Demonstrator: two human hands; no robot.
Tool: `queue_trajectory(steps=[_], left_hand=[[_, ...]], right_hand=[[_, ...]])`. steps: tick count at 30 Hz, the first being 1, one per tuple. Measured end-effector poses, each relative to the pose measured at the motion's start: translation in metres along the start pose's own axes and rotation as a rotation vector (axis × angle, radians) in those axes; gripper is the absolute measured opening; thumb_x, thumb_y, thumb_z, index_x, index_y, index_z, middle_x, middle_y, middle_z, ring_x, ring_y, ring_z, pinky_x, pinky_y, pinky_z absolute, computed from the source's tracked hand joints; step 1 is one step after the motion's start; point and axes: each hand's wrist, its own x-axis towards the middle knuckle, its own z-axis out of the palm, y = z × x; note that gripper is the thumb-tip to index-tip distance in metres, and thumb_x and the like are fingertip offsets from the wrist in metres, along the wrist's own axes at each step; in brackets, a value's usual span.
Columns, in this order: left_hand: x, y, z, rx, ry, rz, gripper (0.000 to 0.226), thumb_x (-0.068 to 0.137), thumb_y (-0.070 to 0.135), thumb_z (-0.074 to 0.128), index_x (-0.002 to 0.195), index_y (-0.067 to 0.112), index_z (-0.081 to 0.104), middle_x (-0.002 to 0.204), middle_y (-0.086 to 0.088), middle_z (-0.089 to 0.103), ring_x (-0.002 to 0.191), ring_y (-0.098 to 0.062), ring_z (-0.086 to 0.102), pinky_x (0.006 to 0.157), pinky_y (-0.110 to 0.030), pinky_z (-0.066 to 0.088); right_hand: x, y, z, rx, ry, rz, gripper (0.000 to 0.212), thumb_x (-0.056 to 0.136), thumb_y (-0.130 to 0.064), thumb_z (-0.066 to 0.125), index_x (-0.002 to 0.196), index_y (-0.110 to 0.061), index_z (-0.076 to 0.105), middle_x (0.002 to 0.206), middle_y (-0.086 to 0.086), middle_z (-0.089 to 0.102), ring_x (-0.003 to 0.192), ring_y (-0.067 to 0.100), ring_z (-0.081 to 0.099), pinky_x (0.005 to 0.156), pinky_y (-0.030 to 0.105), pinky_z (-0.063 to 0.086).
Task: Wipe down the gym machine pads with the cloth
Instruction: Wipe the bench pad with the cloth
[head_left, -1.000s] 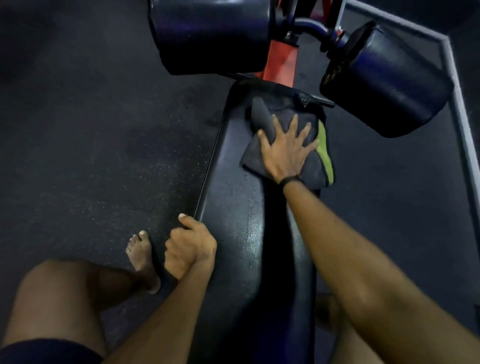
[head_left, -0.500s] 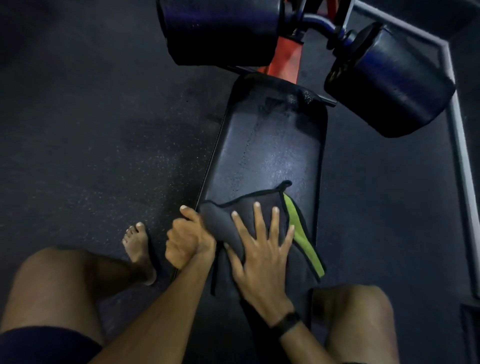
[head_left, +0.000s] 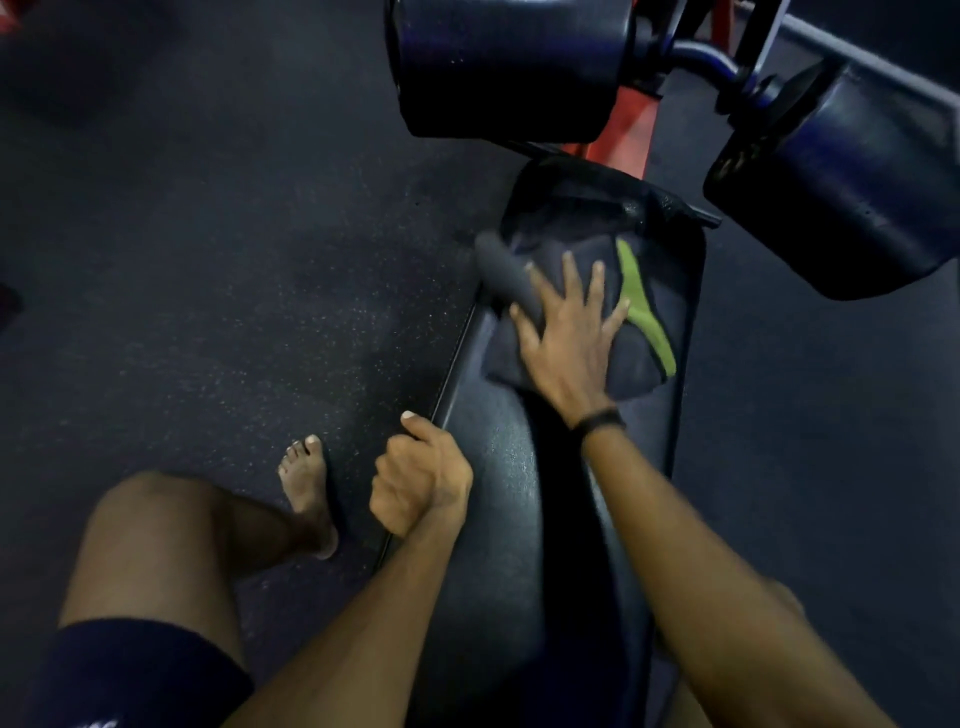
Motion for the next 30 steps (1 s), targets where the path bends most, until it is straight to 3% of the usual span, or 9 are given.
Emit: queue_trajectory(steps=[6, 10, 14, 16, 18, 22, 24, 26, 30], left_hand=[[0.008, -0.008, -0.006, -0.068, -0.179, -0.03, 0.074, 0.104, 0.057, 0.015, 0.123, 0.004, 0.062, 0.124, -0.02, 0.063, 0.117, -0.038, 0.058, 0.097, -0.044, 0.039], [0.034, -0.013, -0.01, -0.776, -0.555, -0.273, 0.076, 0.097, 0.074, 0.022, 0.118, 0.013, 0.064, 0.114, -0.016, 0.065, 0.101, -0.027, 0.064, 0.093, -0.038, 0.043], [0.061, -0.01, -0.023, -0.833, -0.479, -0.242, 0.078, 0.099, 0.07, 0.02, 0.122, 0.008, 0.061, 0.12, -0.012, 0.064, 0.111, -0.03, 0.061, 0.1, -0.046, 0.047], [0.064, -0.003, -0.026, -0.772, -0.45, -0.188, 0.079, 0.097, 0.072, 0.015, 0.127, 0.013, 0.059, 0.124, -0.015, 0.062, 0.112, -0.034, 0.061, 0.08, -0.039, 0.047], [0.066, 0.001, -0.027, -0.745, -0.453, -0.14, 0.076, 0.099, 0.069, 0.014, 0.133, 0.015, 0.055, 0.125, -0.015, 0.061, 0.113, -0.033, 0.059, 0.067, -0.03, 0.036], [0.074, -0.005, -0.047, -0.732, -0.437, -0.032, 0.072, 0.1, 0.066, 0.015, 0.138, 0.018, 0.052, 0.128, -0.01, 0.058, 0.115, -0.029, 0.057, 0.069, -0.026, 0.035], [0.082, -0.009, -0.053, -0.744, -0.394, -0.002, 0.072, 0.101, 0.065, 0.016, 0.145, 0.018, 0.048, 0.136, -0.01, 0.055, 0.122, -0.028, 0.054, 0.086, -0.027, 0.04], [0.087, -0.008, -0.059, -0.726, -0.355, 0.049, 0.072, 0.1, 0.066, 0.016, 0.151, 0.021, 0.04, 0.151, -0.009, 0.044, 0.135, -0.028, 0.045, 0.111, -0.041, 0.035], [0.092, 0.005, -0.063, -0.735, -0.203, 0.134, 0.07, 0.101, 0.065, 0.019, 0.149, 0.021, 0.043, 0.151, -0.006, 0.045, 0.136, -0.024, 0.044, 0.116, -0.049, 0.033]], right_hand=[[-0.182, -0.01, -0.002, 0.031, -0.06, -0.175, 0.063, 0.094, -0.045, 0.049, 0.154, -0.034, 0.036, 0.168, 0.002, 0.016, 0.155, 0.03, 0.0, 0.117, 0.07, 0.001], [-0.192, -0.033, 0.005, -0.016, -0.073, -0.203, 0.06, 0.096, -0.053, 0.045, 0.153, -0.035, 0.037, 0.165, 0.005, 0.024, 0.154, 0.034, 0.006, 0.116, 0.071, 0.004], [-0.121, -0.051, 0.013, -0.019, -0.054, -0.232, 0.054, 0.09, -0.053, 0.053, 0.142, -0.037, 0.049, 0.161, 0.004, 0.032, 0.152, 0.038, 0.012, 0.113, 0.075, 0.002], [-0.06, -0.054, 0.017, -0.038, -0.036, -0.151, 0.051, 0.088, -0.054, 0.051, 0.136, -0.036, 0.056, 0.16, 0.003, 0.034, 0.152, 0.038, 0.014, 0.112, 0.076, 0.002], [0.008, -0.056, 0.017, -0.086, -0.039, -0.059, 0.05, 0.089, -0.053, 0.051, 0.135, -0.034, 0.058, 0.16, 0.002, 0.033, 0.152, 0.037, 0.013, 0.112, 0.076, 0.002], [0.095, -0.063, 0.009, -0.17, -0.128, 0.007, 0.047, 0.09, -0.048, 0.053, 0.131, -0.026, 0.062, 0.155, 0.003, 0.039, 0.151, 0.037, 0.014, 0.111, 0.077, 0.005], [0.079, -0.067, 0.006, -0.25, -0.134, -0.065, 0.048, 0.087, -0.049, 0.051, 0.123, -0.02, 0.067, 0.144, 0.005, 0.05, 0.149, 0.034, 0.021, 0.111, 0.076, 0.007], [0.021, -0.075, 0.004, -0.244, -0.128, -0.225, 0.051, 0.081, -0.051, 0.049, 0.108, -0.013, 0.071, 0.124, 0.007, 0.063, 0.142, 0.032, 0.032, 0.112, 0.075, 0.01], [-0.135, -0.104, 0.002, -0.174, -0.32, -0.589, 0.049, 0.076, -0.054, 0.051, 0.091, -0.016, 0.077, 0.092, 0.005, 0.069, 0.127, 0.031, 0.049, 0.116, 0.069, 0.009]])
